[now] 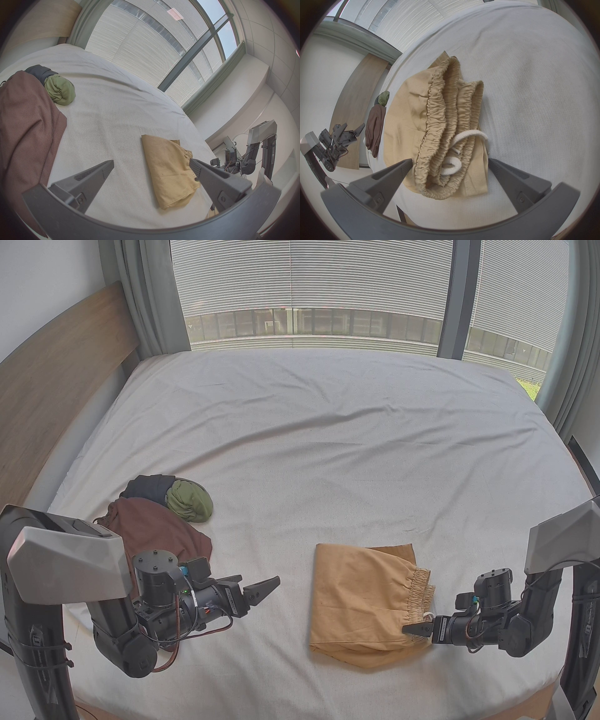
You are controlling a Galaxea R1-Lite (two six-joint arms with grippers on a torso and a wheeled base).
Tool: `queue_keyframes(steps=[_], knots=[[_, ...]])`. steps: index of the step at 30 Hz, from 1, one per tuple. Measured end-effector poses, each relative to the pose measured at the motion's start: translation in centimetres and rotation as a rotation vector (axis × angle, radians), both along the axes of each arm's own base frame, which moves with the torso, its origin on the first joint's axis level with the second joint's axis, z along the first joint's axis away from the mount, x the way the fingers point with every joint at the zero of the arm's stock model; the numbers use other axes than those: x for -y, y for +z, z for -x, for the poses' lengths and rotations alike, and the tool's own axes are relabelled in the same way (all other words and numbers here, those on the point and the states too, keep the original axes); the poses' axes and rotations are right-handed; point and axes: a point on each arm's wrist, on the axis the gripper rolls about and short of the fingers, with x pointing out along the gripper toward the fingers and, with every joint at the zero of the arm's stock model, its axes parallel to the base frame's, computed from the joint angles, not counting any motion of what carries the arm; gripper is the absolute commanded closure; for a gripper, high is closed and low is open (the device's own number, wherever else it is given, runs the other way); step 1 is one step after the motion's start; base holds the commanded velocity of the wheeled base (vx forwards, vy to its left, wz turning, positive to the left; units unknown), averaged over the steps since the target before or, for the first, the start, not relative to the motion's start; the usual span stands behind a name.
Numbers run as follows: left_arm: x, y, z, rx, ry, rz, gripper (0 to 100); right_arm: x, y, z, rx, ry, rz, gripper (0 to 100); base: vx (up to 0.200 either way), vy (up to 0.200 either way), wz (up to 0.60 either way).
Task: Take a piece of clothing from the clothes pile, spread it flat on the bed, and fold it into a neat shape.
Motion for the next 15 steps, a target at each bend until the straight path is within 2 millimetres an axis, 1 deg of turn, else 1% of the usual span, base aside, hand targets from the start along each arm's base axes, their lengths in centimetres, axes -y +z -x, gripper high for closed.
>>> queue_keyframes(steps=[5, 11, 15], knots=[[0.1, 0.0, 0.0, -0.001, -0.002, 0.000, 0, -0.6, 0.0, 0.1, -0.031, -0.012, -0.024, 0, 0.000, 0.000, 0.00], [0.1, 0.0, 0.0, 0.000, -0.001, 0.000, 0, -1.8, 0.1, -0.3, -0.024, -0.020, -0.071, 0, 0.000, 0.000, 0.00], [0.1, 0.0, 0.0, 0.001, -0.001, 0.000, 0, -2.2, 0.0, -0.6, -0.021, -0.016, -0.079, 0, 0.000, 0.000, 0.00]])
